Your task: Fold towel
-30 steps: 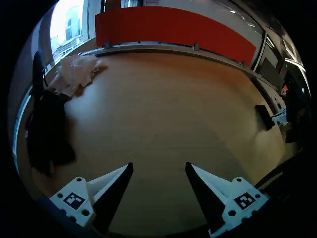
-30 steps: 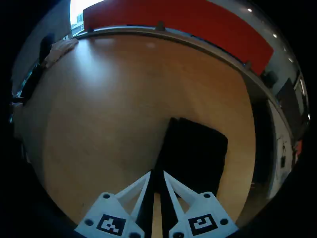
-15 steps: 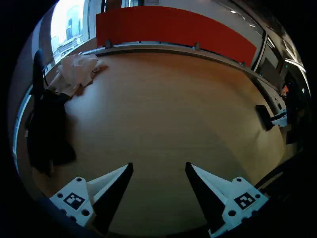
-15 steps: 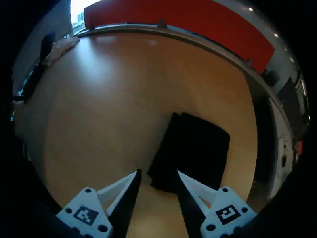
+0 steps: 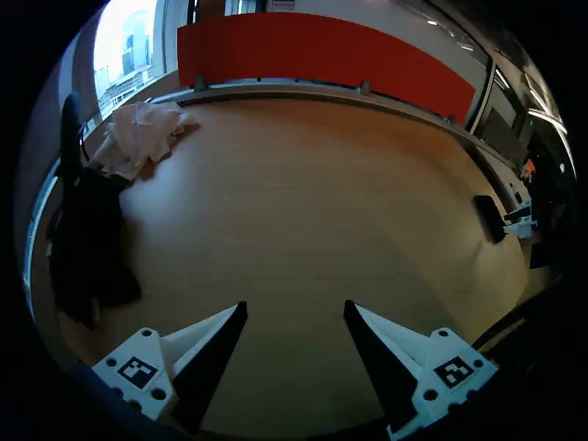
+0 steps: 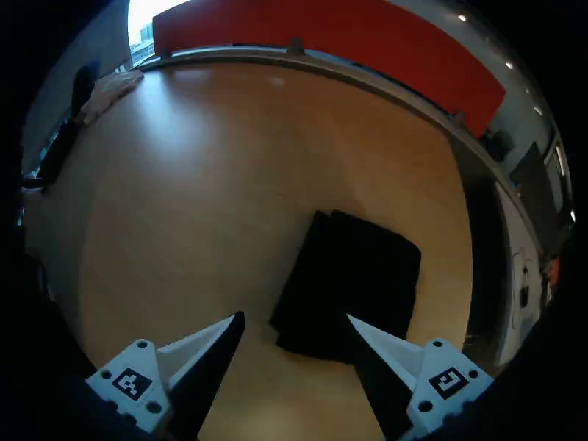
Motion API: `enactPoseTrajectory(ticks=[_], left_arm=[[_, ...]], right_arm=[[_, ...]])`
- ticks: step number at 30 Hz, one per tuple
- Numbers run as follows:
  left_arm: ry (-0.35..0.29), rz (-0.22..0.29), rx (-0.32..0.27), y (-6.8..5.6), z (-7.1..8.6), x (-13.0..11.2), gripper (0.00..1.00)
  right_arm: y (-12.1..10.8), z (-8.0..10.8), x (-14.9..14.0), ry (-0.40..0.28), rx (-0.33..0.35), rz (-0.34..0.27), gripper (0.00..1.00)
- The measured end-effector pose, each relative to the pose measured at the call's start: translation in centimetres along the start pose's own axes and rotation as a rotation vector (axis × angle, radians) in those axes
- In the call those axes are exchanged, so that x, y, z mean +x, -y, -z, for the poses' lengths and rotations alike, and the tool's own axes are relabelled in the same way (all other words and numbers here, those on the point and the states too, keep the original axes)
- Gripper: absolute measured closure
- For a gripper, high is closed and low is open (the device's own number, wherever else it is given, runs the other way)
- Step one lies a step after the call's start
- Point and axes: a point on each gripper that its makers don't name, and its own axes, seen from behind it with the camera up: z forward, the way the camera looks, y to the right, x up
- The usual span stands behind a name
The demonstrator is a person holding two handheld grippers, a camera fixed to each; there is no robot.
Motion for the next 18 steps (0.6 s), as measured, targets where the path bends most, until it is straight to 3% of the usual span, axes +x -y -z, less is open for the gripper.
enactPoseTrajectory(ticks=[8, 18], left_arm=[[-0.009, -0.001, 0.0, 0.2, 0.0, 0.4, 0.02], [-0.038, -0.005, 0.006, 0.7, 0.1, 1.8, 0.02]], right_arm=[[0.1, 0.4, 0.6, -0.024, -0.004, -0.019, 0.02], [0.1, 1.2, 2.6, -0.118, -0.031, -0.097, 0.0]])
